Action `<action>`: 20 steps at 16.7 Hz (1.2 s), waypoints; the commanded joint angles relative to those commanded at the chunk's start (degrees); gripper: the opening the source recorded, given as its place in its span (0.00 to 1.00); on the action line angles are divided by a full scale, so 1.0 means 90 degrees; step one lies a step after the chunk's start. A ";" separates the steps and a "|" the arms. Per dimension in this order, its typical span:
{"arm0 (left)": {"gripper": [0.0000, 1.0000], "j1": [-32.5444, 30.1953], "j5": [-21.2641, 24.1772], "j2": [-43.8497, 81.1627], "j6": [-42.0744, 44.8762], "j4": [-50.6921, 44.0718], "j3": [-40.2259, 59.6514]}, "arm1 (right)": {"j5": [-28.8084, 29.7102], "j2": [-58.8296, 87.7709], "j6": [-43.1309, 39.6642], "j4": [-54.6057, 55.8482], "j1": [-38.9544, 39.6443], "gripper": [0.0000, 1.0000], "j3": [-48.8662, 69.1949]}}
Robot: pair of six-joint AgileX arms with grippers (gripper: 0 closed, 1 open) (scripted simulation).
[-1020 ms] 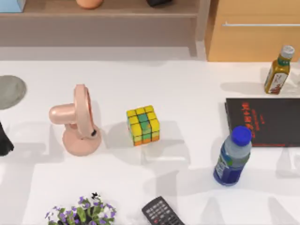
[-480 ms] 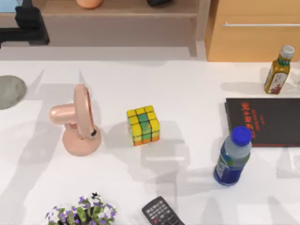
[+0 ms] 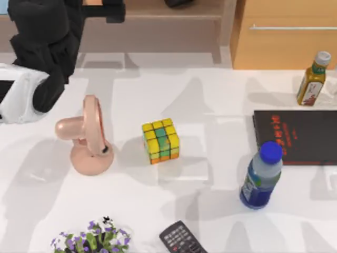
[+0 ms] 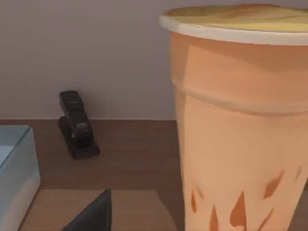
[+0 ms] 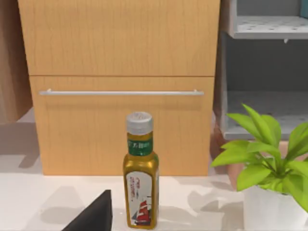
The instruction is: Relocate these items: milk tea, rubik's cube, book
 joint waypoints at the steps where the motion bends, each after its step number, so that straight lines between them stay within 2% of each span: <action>1: 1.00 -0.0056 -0.0051 0.0272 0.0000 0.0128 0.0159 | 0.0000 0.0000 0.0000 0.0000 0.0000 1.00 0.0000; 10: 1.00 -0.0104 -0.0102 0.0740 -0.0002 0.0287 0.0479 | 0.0000 0.0000 0.0000 0.0000 0.0000 1.00 0.0000; 20: 1.00 0.0201 0.0238 0.2218 -0.0012 -0.0453 0.2717 | 0.0000 0.0000 0.0000 0.0000 0.0000 1.00 0.0000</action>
